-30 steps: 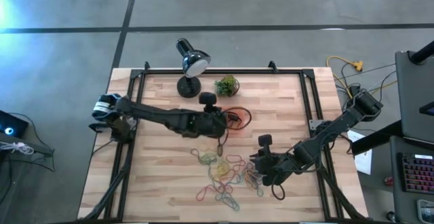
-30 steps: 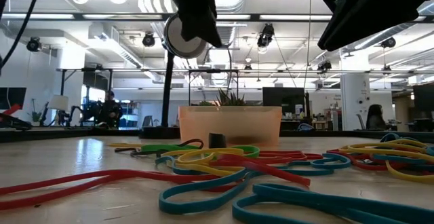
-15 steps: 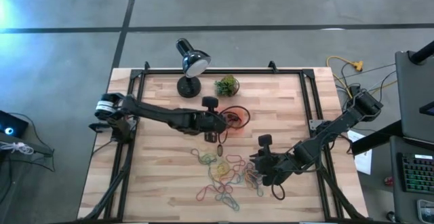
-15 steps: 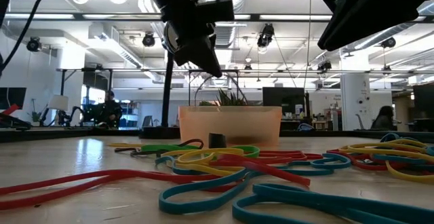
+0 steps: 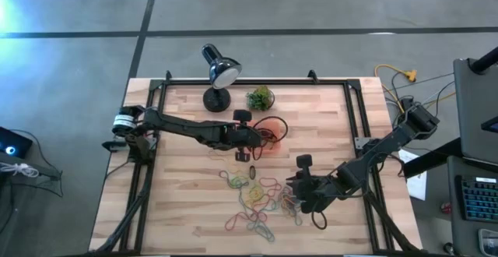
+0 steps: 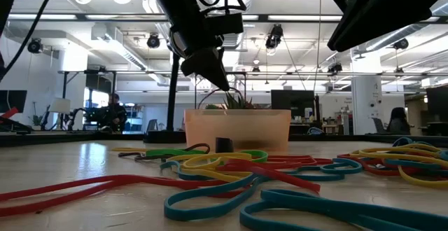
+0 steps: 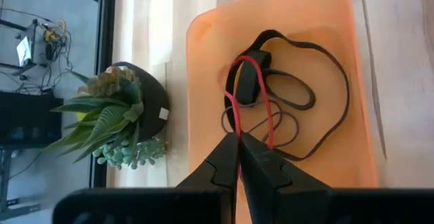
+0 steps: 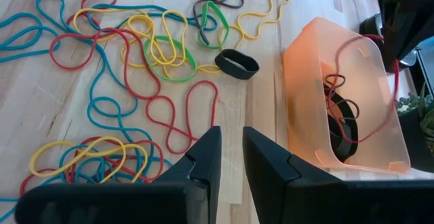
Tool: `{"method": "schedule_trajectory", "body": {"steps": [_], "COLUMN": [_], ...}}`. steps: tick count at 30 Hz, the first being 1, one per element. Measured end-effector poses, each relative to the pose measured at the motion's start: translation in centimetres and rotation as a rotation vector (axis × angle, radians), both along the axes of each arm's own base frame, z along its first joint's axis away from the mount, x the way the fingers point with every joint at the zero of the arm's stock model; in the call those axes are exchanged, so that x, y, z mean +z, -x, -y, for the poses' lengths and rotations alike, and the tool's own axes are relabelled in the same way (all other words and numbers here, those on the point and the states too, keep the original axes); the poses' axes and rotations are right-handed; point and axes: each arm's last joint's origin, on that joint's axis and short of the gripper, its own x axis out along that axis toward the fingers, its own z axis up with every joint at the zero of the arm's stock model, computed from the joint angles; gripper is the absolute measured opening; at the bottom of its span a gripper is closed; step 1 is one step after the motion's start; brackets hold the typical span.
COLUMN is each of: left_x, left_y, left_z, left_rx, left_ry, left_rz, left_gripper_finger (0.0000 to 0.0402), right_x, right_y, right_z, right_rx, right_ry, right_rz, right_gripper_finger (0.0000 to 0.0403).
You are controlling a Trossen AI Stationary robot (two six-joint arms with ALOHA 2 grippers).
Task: Pick and place rubber bands into bin
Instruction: Put the red rubber band into the orange bin, then put the black rubber band into the orange bin
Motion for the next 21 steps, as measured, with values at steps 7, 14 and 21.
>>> {"method": "schedule_trajectory", "body": {"steps": [7, 14, 21], "left_x": [0.02, 0.00, -0.02], "left_y": [-0.26, -0.24, -0.19], "left_z": [-0.45, -0.62, -0.62], "left_rx": [-0.058, -0.053, -0.054], "left_ry": [0.102, 0.102, 0.096], "left_rz": [0.022, 0.020, 0.012], "left_gripper_finger": [0.0000, 0.0024, 0.0075], "right_x": [-0.12, -0.20, -0.33], "right_y": [0.05, 0.08, 0.15], "right_z": [0.03, 0.06, 0.10], "right_rx": [0.000, 0.000, -0.007], "right_ry": [0.002, 0.004, 0.000], "right_rz": [-0.003, -0.005, -0.008], "right_gripper_finger": [0.0056, 0.0056, 0.0056]}}
